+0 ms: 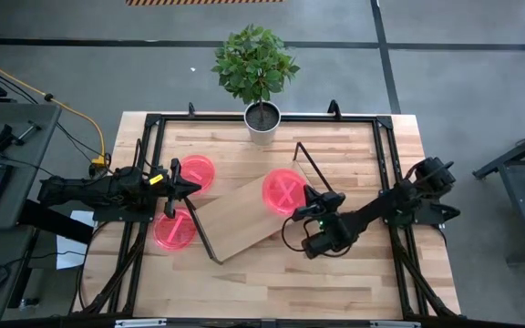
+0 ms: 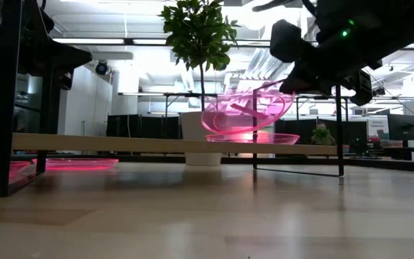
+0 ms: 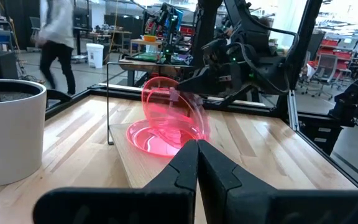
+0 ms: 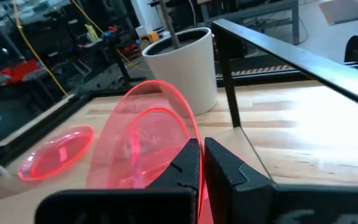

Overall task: Place and stack plates onto a shelf
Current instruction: Stack the pink plate on top of the pink plate on the shelf

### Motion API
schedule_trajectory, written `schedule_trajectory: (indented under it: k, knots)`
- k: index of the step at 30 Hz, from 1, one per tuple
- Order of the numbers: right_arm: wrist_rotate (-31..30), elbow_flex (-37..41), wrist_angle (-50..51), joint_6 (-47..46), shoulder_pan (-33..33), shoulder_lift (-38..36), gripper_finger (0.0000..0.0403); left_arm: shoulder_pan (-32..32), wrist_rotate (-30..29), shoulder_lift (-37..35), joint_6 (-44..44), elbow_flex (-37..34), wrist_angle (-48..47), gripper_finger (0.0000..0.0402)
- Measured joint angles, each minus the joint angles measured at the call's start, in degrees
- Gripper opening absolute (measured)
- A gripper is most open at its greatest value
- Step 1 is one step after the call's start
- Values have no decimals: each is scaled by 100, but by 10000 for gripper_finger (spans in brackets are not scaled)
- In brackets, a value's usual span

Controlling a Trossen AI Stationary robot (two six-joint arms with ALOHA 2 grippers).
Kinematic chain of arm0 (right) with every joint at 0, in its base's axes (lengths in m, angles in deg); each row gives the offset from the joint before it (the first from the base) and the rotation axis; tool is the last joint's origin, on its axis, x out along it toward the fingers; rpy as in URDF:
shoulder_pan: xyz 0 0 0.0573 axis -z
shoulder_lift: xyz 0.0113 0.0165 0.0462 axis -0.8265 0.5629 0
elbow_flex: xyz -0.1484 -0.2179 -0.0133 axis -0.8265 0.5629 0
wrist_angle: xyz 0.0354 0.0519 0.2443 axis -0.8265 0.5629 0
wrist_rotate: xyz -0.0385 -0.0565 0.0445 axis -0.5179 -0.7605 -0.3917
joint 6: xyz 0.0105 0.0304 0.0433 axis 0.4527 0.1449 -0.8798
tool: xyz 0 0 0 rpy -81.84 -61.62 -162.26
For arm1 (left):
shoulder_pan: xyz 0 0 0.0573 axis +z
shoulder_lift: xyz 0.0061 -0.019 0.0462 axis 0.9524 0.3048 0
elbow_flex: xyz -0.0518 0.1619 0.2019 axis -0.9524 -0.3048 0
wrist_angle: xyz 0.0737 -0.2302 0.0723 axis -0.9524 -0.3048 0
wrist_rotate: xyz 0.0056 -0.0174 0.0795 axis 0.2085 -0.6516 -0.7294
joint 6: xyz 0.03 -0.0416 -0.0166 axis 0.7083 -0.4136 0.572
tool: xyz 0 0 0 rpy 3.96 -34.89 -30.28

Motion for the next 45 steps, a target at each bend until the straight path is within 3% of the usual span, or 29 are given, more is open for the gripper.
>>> schedule_trajectory:
  k: [18, 29, 33, 45]
  knots:
    - [679, 0, 603, 44, 193, -2, 0, -2, 0, -2, 0, 0, -2, 0]
    - [674, 0, 629, 44, 193, -2, 4, -2, 0, -2, 0, 0, 0, 0]
    - [667, 0, 629, 46, 193, -2, 29, -2, 0, -2, 0, 0, -1, 0]
    - [691, -92, 719, 355, 191, -2, 170, -1, 0, -2, 0, 0, -2, 0]
